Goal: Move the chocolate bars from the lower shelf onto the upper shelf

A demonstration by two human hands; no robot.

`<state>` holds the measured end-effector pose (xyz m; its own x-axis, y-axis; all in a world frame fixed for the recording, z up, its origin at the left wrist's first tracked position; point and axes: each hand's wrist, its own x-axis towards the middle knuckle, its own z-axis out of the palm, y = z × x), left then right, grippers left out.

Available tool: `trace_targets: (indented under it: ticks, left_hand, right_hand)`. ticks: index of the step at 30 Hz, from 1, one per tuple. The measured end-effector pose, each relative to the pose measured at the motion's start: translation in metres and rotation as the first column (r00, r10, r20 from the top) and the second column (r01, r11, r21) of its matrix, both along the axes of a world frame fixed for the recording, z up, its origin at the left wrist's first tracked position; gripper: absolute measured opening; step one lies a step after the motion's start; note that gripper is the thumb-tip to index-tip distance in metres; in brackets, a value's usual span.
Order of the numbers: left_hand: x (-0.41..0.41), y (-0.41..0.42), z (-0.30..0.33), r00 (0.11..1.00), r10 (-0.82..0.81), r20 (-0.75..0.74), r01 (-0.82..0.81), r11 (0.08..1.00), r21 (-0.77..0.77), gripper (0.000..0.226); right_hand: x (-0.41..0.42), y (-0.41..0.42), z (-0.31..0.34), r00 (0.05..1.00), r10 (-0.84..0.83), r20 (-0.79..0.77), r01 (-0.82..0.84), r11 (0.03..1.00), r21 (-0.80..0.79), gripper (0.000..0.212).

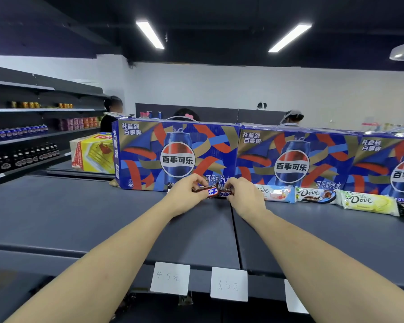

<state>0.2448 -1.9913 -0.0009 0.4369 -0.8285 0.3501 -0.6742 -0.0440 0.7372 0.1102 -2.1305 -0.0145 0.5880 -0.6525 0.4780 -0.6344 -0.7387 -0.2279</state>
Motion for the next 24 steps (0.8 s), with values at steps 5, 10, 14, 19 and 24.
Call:
trace_targets:
  ticks: [5,10,14,19,24]
  left_hand:
    - [-0.002,0.000,0.011,0.985,-0.018,-0.174,-0.011,0.986,-0.165,0.027]
    - [-0.002,0.005,0.011,0.970,-0.089,-0.225,0.037,0.974,-0.224,0.072]
    - [-0.003,-0.002,0.006,0.997,-0.044,-0.067,0.034,0.991,-0.133,0.041]
    - [-0.011,-0.014,0.000,0.999,0.035,0.039,-0.033,0.998,-0.055,0.037]
    - [-0.019,-0.024,-0.003,0.994,0.062,0.095,-0.066,0.997,0.035,0.035]
  right_hand:
    - [0.000,0.000,0.001,1.000,0.003,-0.004,-0.003,1.000,-0.002,0.027]
    - [0.001,0.000,0.000,1.000,0.004,0.011,-0.004,1.000,0.000,0.026]
    - [0.001,0.001,0.001,1.000,0.010,0.009,-0.010,1.000,0.006,0.025]
    - [-0.001,-0.003,0.003,1.000,0.030,-0.008,-0.030,1.000,0.007,0.029]
    - [-0.004,-0.007,0.003,0.998,0.037,-0.040,-0.039,0.999,-0.037,0.032]
